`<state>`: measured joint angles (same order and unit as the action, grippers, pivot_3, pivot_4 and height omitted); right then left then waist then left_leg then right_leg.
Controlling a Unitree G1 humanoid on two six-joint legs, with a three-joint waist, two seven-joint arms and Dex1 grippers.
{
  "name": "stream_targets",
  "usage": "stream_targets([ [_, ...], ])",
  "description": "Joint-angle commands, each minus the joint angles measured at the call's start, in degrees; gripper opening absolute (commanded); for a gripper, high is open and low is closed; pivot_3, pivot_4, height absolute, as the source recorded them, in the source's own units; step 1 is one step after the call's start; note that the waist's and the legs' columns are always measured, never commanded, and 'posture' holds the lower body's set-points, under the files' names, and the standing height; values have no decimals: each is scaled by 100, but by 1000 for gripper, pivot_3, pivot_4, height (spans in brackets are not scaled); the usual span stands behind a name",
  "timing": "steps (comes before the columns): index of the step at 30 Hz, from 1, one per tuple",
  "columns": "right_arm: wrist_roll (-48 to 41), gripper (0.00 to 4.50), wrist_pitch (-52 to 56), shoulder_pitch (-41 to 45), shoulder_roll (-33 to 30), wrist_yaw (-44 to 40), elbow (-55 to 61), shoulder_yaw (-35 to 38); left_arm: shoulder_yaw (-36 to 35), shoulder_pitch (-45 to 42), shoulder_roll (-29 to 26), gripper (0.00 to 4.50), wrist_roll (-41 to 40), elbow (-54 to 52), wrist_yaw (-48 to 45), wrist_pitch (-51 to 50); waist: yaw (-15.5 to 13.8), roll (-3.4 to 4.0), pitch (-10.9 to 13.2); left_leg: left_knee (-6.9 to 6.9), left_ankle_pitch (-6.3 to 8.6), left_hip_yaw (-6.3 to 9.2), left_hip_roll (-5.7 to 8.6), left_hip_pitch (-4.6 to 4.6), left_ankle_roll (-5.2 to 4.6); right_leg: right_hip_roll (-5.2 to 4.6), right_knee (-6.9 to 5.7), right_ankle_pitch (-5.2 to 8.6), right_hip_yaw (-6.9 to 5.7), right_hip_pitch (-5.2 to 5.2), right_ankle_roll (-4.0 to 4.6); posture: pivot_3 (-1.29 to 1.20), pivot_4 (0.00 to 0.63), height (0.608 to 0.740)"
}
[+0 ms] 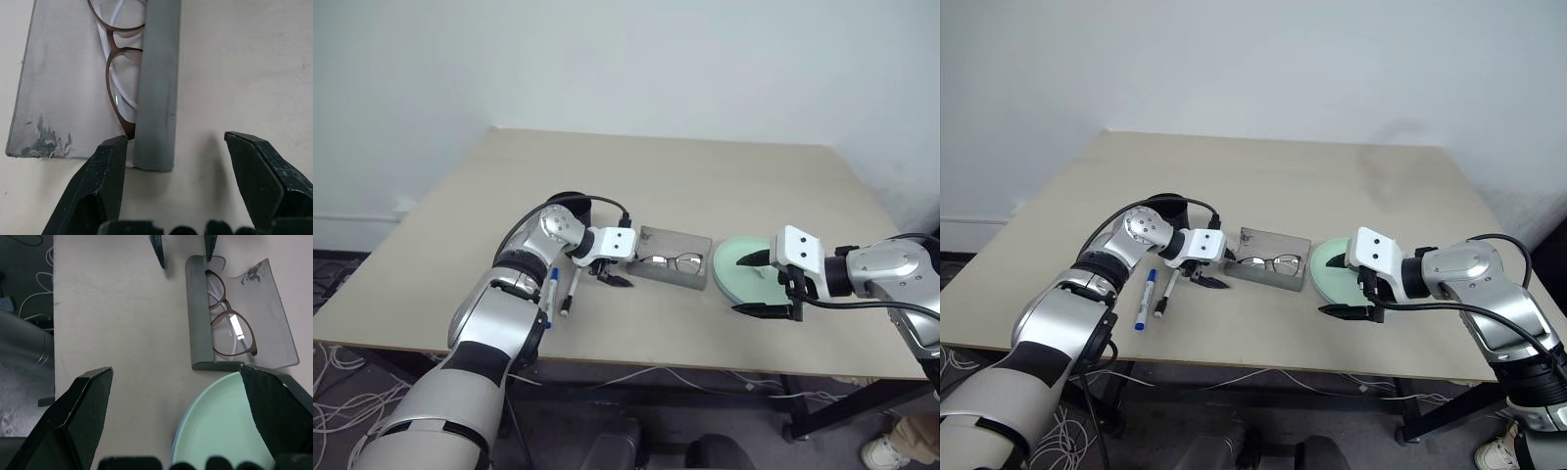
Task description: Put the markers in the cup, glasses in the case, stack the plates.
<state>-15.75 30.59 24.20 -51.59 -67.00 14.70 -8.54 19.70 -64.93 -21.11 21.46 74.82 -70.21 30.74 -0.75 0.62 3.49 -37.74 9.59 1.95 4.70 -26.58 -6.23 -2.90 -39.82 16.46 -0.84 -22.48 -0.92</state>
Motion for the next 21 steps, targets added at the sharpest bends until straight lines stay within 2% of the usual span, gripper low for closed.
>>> stream_targets([
  [1, -66, 4500, 11, 38, -29, 40, 211, 128, 140, -54, 26, 3342, 214, -31, 506, 115, -1, 0, 0, 0, 0, 0, 0, 0, 0, 0, 0, 0, -1, 0, 0, 0, 0, 709],
  [7, -61, 4500, 11, 9, -37, 49, 220, 139, 210, -80, 44, 3342, 367, 31, 889, 92, 0, 0, 0, 0, 0, 0, 1, 0, 0, 0, 0, 0, 0, 0, -1, 0, 0, 709],
  [14, -52, 4500, -4, 43, -18, 56, 190, 128, 233, -46, 23, 3342, 402, 73, 707, 23, 1, 0, 0, 0, 0, 0, 1, 0, 0, -1, 0, 0, 0, 0, -1, 0, 0, 709],
  [17, -53, 4500, -11, 46, -19, 52, 183, 131, 253, -6, 23, 2853, 402, 70, 550, 33, 2, 0, 0, 0, 0, 0, 1, 0, 0, -1, 0, 0, 0, 0, -1, 0, 0, 709],
  [21, -59, 4500, -9, 53, -15, 50, 177, 134, 262, 25, 21, 1591, 384, 55, 356, 38, 3, 0, -5, 1, 0, 0, 1, 1, 0, -1, 0, 0, 3, 0, -1, 0, 0, 709],
])
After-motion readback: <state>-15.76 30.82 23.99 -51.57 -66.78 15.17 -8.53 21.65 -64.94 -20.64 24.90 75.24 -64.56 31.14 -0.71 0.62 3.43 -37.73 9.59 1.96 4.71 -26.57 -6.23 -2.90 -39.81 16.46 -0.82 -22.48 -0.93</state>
